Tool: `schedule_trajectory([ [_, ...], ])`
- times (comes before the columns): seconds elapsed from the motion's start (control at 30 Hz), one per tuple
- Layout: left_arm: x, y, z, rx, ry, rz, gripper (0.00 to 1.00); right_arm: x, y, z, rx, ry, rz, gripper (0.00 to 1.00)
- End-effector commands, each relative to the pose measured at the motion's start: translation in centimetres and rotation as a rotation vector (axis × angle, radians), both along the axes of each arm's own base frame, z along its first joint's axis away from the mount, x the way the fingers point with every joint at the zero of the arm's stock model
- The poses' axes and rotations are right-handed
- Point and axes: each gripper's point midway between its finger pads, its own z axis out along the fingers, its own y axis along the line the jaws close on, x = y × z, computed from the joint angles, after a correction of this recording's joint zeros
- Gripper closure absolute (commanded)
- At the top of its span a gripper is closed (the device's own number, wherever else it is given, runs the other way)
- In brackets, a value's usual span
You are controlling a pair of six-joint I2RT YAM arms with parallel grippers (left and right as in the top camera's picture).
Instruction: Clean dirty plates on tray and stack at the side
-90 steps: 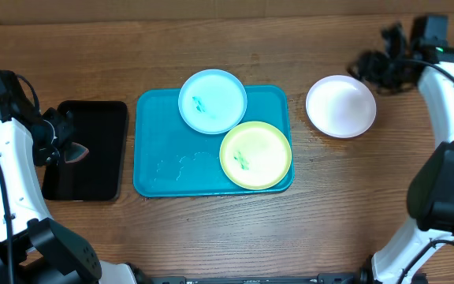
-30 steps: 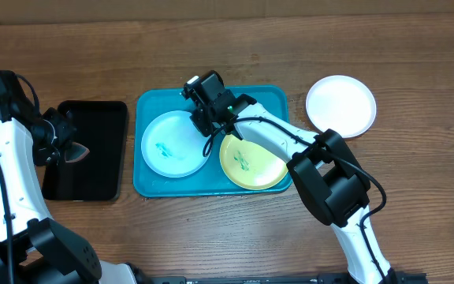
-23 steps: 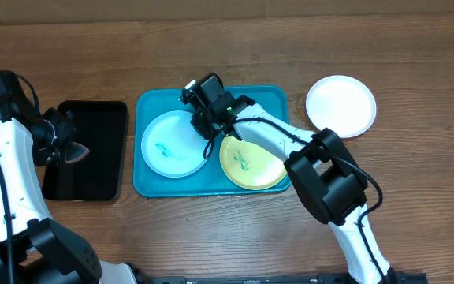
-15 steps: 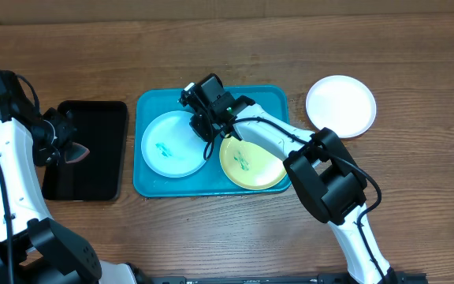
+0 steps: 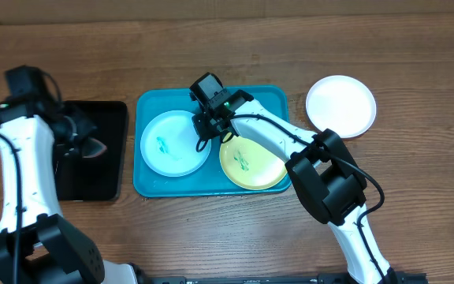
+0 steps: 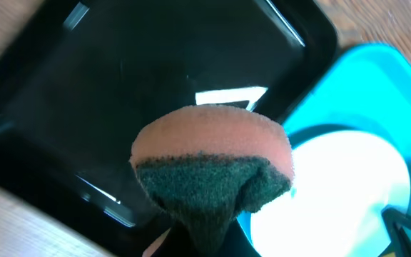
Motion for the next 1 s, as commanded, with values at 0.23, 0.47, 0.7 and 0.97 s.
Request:
schedule_trajectory([
  [0.23,3.9,-11.0,-2.6,-0.105,-0.126,-0.328,0.95,-0.9,-1.8,-1.4,-0.073,0.092,-0.120,0.96],
  [0.47,5.8,-14.3,-2.7,-0.090,-0.206,-0.359,0.94,-1.0,-1.4,-1.3,-0.053,0.100,-0.115,0.96],
  [0.7,6.6,-15.1,-5.2,-0.138,-0.169,-0.313,0.96,-0.8,-1.4,-1.3,-0.039,0.109,-0.161,0.96],
  [0.97,5.7,-18.9,-11.0,-0.286,-0.028,-0.354,0.96,-0.7,-1.3,-1.2,-0.036,0.105,-0.161,0.96],
])
